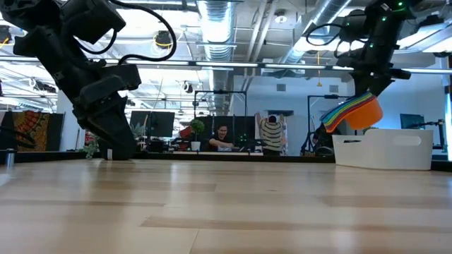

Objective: Nest measuring cups in basket
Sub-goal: Put the nested measuring cups into the white bin

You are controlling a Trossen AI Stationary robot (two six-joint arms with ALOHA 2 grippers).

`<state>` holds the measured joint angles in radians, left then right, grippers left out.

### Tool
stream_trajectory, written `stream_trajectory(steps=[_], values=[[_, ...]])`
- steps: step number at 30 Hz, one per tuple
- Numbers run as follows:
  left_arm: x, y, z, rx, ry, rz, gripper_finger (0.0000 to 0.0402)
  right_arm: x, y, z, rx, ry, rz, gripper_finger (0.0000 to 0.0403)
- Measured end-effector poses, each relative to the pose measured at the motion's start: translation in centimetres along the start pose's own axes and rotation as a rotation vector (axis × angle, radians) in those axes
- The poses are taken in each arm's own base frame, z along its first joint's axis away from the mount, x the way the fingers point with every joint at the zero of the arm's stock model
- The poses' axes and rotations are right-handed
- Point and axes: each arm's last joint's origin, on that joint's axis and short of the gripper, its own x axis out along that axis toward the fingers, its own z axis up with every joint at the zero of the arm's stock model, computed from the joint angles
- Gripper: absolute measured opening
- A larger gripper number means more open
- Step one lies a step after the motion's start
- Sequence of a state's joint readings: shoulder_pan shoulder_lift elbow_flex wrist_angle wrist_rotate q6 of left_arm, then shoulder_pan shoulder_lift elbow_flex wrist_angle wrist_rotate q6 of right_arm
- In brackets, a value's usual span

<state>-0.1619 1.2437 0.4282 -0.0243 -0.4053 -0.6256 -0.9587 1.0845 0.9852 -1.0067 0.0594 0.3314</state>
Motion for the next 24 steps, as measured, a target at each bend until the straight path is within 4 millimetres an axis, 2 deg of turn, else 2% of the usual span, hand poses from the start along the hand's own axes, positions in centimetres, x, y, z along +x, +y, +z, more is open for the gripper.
stream_trajectory(steps=[5, 13, 19, 24], values=[[0.0, 0.1, -0.1, 0.039, 0.008, 0.007, 0.0254, -0.1, 0.6, -0.2, 0.108, -0.022, -0.044, 0.0144], [0.0, 0.5, -0.7, 0.169, 0.053, 0.035, 0.0254, -0.3, 0.2, -1.6, 0.366, -0.015, -0.272, 0.0159], [0.3, 1.5, -2.3, 0.263, 0.087, 0.072, 0.0254, -0.5, 0.8, -2.3, 0.541, -0.024, -0.305, 0.0149], [0.4, 2.2, -3.2, 0.275, 0.072, 0.096, 0.0254, -0.5, 1.8, -2.8, 0.665, -0.07, -0.319, 0.0148]])
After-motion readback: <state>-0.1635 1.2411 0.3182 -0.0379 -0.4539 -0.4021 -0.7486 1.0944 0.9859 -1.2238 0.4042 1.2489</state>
